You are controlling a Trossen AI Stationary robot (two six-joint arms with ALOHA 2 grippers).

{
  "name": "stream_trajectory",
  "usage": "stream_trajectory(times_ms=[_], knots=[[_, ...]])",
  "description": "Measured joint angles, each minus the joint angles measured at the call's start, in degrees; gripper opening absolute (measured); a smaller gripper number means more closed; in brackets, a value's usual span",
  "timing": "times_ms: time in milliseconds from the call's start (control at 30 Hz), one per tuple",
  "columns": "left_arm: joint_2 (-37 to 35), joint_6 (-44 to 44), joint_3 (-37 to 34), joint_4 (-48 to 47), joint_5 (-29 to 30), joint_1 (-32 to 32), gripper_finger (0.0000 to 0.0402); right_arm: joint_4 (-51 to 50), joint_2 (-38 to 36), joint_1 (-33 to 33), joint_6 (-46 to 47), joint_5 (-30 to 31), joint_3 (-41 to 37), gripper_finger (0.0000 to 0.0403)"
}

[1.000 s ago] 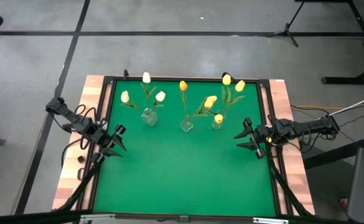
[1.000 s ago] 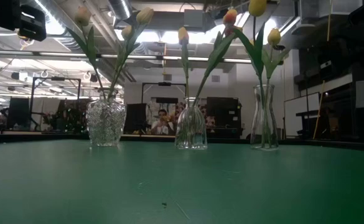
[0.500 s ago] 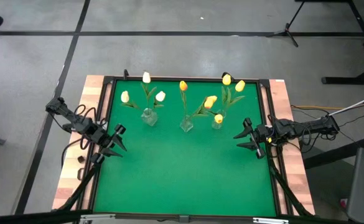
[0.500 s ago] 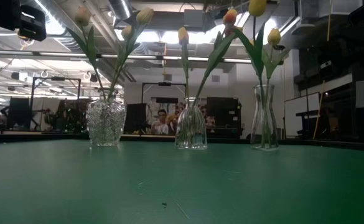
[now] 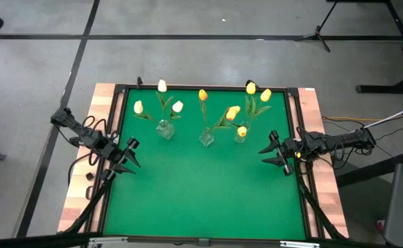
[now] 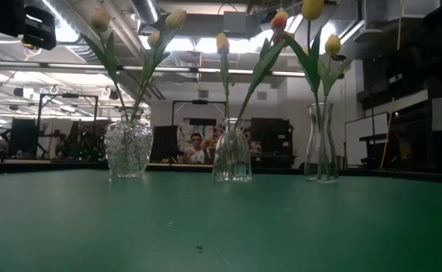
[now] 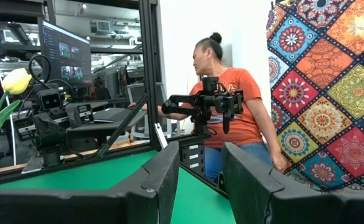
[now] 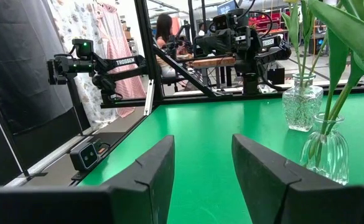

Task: Sort flowers into vase by color
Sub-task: Return to Home Position

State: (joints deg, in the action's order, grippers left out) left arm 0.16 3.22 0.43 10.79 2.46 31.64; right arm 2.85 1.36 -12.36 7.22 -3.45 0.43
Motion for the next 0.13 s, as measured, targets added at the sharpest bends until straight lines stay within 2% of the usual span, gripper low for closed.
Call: stream_trajectory(times_ms=[133], knots=[[0.0,0.0,0.0,0.0,0.0,0.0,0.0119,0.0,0.0,0.0,0.0,0.0,0.0,0.0161]])
